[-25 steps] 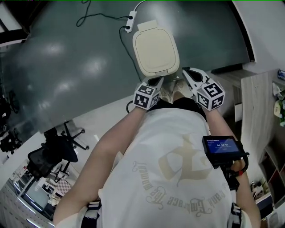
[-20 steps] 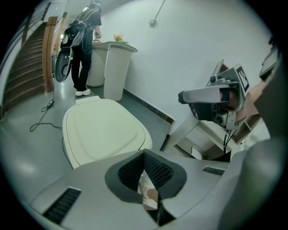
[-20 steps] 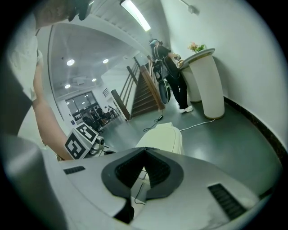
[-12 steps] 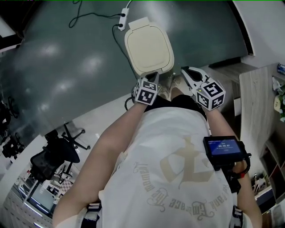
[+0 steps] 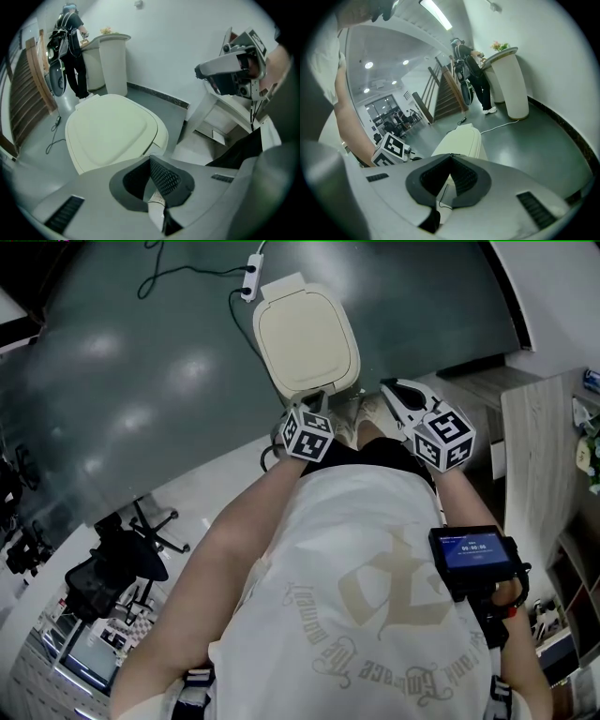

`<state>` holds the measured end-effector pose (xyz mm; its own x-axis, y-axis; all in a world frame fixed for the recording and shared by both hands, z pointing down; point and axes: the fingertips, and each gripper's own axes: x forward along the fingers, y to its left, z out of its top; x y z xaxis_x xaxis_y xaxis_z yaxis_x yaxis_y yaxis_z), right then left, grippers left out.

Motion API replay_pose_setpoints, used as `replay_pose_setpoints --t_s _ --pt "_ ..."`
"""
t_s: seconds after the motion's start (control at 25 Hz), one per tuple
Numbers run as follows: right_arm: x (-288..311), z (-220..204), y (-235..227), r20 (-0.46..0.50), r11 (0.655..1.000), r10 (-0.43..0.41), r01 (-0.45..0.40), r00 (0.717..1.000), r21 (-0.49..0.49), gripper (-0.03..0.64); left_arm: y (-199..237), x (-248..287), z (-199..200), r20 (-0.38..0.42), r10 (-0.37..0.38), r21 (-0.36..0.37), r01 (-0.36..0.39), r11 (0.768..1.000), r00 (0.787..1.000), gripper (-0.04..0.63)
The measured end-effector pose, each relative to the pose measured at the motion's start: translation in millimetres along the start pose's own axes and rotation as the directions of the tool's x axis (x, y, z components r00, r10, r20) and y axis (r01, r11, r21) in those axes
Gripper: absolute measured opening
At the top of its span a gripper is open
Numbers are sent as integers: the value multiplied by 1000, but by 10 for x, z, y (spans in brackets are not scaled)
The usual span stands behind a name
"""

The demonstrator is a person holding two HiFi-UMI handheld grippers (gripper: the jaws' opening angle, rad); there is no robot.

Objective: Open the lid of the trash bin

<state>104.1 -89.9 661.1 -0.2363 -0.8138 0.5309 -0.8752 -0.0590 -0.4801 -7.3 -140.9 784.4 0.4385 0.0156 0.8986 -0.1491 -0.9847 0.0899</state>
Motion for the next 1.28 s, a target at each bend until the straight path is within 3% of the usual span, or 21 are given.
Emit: replay_pose_setpoints --t_s 0.24,0.44,1.0,1.28 --pt "-3 -8 0 4 1000 0 0 1000 3 5 7 -7 -61 2 24 92 -24 995 1000 15" --pt "-33 -25 -29 3 1000 -5 5 1000 5 6 13 5 -93 -8 87 141 -85 986 996 15" --pt "-331 -51 56 17 1000 -13 13 1000 -4 6 -88 -110 -16 12 138 91 -138 986 990 14" --pt "-381 -101 20 22 1000 -20 21 1000 -9 5 -120 -59 -3 18 111 72 -112 991 994 14"
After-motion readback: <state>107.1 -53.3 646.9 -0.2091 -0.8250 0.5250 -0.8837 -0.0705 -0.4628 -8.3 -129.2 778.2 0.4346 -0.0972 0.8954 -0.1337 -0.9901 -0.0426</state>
